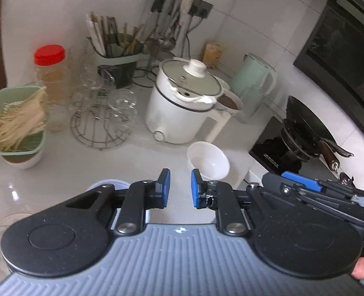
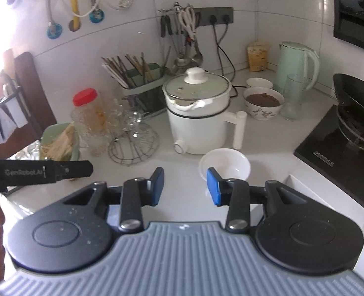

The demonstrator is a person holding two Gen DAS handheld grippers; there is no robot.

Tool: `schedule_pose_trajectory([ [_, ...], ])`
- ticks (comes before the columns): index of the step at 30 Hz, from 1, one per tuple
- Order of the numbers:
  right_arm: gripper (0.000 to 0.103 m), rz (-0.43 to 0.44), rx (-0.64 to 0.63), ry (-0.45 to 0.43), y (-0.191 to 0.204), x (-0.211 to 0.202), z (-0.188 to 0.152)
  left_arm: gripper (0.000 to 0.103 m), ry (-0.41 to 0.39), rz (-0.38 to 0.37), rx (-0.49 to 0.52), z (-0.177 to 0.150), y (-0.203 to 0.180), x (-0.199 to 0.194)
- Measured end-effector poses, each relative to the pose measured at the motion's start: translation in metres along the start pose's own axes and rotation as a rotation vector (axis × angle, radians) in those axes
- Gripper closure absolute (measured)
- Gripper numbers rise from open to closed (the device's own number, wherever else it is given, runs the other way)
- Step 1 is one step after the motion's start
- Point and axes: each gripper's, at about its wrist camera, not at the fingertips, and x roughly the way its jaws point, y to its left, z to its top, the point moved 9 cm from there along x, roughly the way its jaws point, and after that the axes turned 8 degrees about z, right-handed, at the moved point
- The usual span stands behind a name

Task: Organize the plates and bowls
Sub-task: 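Move the left gripper to the white ceramic bowl and grasp its rim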

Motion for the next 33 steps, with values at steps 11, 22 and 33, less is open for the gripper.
schedule_pose_trajectory([
  [11, 0.062, -0.077, 0.055, -0.029, -0.047, 0.014, 0.013, 0.083, 0.051, 0.022, 0.054, 0.008, -0.021, 0.057],
  [22, 0.062, -0.077, 0.102, 0.031, -0.096, 0.065, 0.018, 0.074, 0.121, 0.056, 0.042, 0.029, -0.026, 0.130],
  [33, 0.056, -0.075, 0.174, 0.128, -0.131, 0.120, 0.012, 0.053, 0.226, 0.062, 0.087, 0.032, -0.040, 0.196],
])
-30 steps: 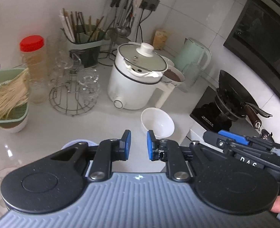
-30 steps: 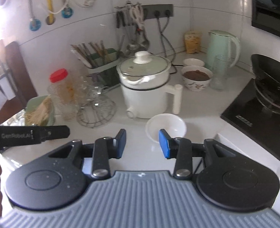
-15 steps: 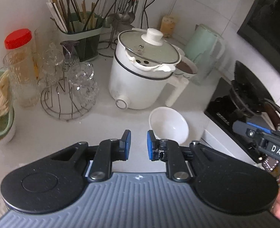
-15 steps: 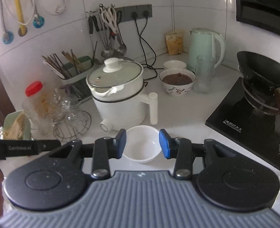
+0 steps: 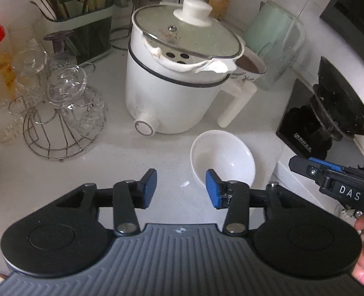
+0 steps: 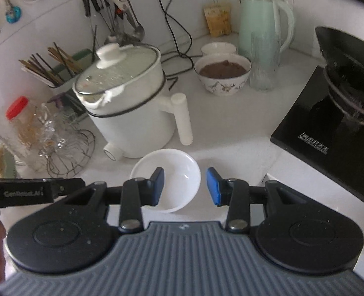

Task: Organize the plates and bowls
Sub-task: 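Move the left gripper to the white ceramic bowl and grasp its rim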

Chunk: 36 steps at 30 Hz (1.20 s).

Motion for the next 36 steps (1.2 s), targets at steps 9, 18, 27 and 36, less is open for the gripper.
schedule_pose_trajectory([
  [9, 0.039, -0.002, 0.096, 0.064, -0.031, 0.042, 0.001, 0.053, 0.092, -0.054, -0.008, 0.012, -0.016, 0.049],
  [18, 0.042, 0.050, 0.191, 0.158, -0.041, 0.076, -0.014, 0.054, 0.175, -0.077, 0.031, 0.015, -0.032, 0.091],
  [27, 0.062, 0.055, 0.214, 0.219, -0.043, 0.103, -0.019, 0.055, 0.250, -0.080, -0.012, 0.011, -0.032, 0.119],
  [36, 0.088, 0.049, 0.220, 0.234, -0.045, 0.115, -0.027, 0.076, 0.272, -0.057, -0.011, 0.014, -0.033, 0.139],
])
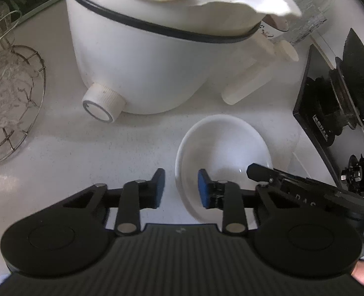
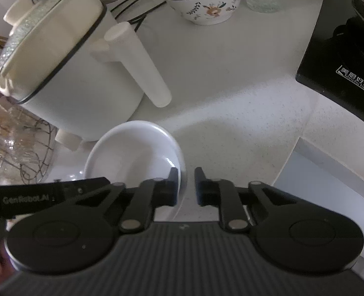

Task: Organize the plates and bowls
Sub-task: 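Move the left gripper to the white ceramic bowl and grasp its rim, then lift the white ceramic bowl with the left gripper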

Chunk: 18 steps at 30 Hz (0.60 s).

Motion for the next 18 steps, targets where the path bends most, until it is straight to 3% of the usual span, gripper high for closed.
schedule_pose_trajectory([
  [2, 0.090, 0.008, 0.001, 0.006, 0.001, 0.002, -0.001, 0.083, 0.015, -0.036, -0.020, 0.003, -0.002, 0.002],
  [18, 0.092, 0.032, 0.027, 0.010, 0.002, -0.007, 0.002, 0.083, 0.044, -0.087, -0.009, 0.010, -0.004, -0.015],
])
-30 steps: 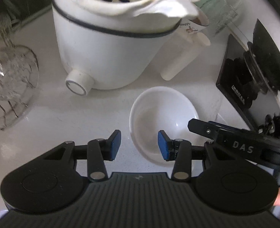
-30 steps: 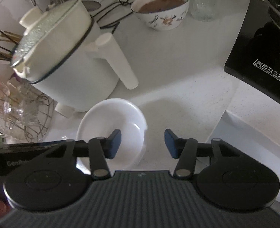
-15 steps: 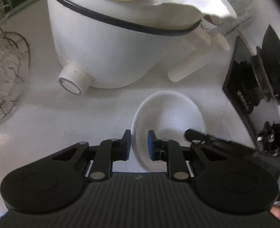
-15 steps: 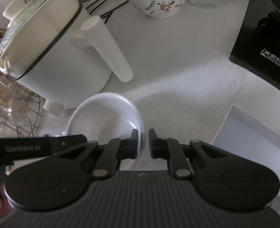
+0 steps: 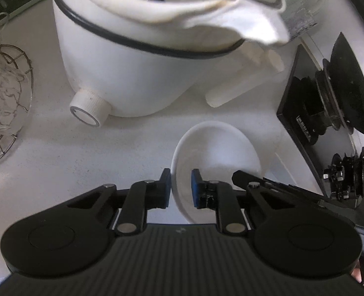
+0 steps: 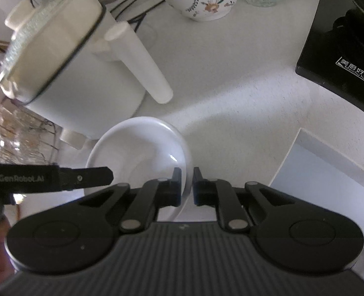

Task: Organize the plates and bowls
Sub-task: 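Lift the white ceramic bowl with the left gripper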

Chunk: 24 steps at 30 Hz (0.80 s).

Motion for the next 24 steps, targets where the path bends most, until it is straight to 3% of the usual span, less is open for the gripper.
schedule_pose_trajectory([
  [4, 0.091, -0.009, -0.061, -0.030, 0.010, -0.011, 0.003, 0.083, -0.011, -0.017, 0.005, 0.000, -0.001, -0.017],
  [12, 0.091, 0.046, -0.048, -0.068, 0.026, -0.045, 0.012, 0.083, -0.055, -0.046, -0.019, 0.006, -0.004, -0.065],
  [24, 0.091, 0.077, -0.059, -0.081, 0.040, -0.075, 0.011, 0.083, -0.103, -0.019, -0.001, -0.014, -0.024, -0.097],
])
